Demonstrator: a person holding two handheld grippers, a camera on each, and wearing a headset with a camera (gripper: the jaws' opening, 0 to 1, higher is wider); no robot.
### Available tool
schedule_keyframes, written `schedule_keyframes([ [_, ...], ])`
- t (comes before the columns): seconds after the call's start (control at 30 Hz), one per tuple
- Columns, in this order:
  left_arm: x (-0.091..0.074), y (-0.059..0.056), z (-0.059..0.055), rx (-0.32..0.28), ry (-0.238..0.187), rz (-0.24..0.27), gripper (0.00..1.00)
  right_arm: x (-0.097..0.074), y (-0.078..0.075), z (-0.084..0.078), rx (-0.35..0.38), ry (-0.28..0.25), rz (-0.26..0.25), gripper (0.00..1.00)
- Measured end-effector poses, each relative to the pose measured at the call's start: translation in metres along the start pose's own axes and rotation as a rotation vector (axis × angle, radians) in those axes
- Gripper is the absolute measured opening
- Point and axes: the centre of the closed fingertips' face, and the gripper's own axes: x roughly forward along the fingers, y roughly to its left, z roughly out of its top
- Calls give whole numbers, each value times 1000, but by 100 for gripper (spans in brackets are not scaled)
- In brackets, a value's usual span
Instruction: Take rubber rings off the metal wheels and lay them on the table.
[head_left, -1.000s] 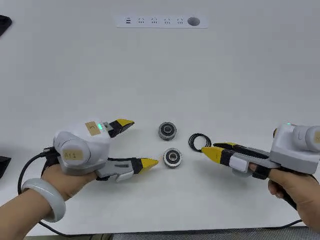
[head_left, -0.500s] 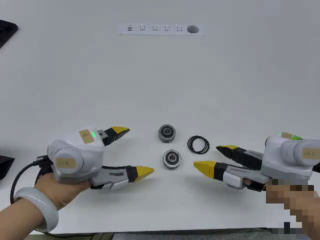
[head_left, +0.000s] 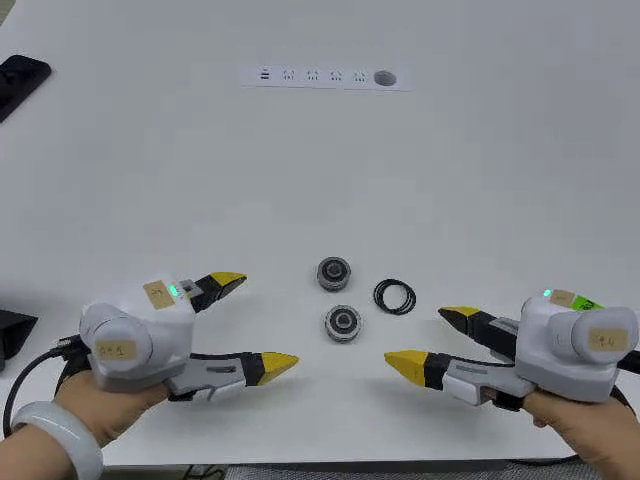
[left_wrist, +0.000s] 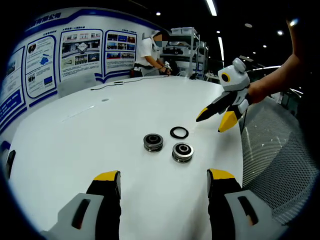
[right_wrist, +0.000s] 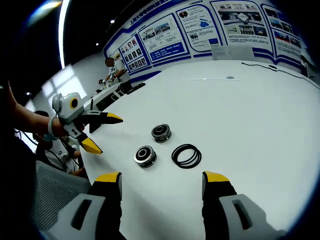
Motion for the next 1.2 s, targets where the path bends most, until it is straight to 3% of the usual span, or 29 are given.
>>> schedule_keyframes([
  [0.53, -22, -12, 2, -15, -29, 36, 73, -15, 3, -13, -123, 16, -67, 74],
  [1.2, -44, -21, -10, -44, -38, 73, 77, -32, 5, -19, -146, -18, -121, 84],
])
